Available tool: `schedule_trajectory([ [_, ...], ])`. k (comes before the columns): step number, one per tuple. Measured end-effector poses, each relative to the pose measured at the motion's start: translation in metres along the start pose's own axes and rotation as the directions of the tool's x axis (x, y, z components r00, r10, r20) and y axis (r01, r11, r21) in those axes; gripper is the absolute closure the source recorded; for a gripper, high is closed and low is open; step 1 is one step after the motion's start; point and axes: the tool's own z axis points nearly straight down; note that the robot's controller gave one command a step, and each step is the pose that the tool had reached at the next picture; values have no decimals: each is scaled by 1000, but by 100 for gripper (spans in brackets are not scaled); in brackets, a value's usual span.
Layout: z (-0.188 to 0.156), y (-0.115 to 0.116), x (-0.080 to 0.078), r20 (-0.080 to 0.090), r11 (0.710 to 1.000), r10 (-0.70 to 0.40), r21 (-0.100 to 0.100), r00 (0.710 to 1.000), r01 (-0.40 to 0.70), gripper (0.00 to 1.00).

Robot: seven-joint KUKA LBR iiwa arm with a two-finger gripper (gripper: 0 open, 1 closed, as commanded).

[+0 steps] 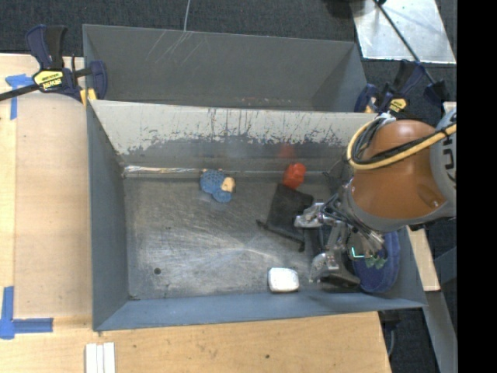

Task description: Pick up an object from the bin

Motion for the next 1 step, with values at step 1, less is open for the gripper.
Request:
schedule_trajectory([
  [1,32,52,-77,11,970,-241,1,970,241,0],
])
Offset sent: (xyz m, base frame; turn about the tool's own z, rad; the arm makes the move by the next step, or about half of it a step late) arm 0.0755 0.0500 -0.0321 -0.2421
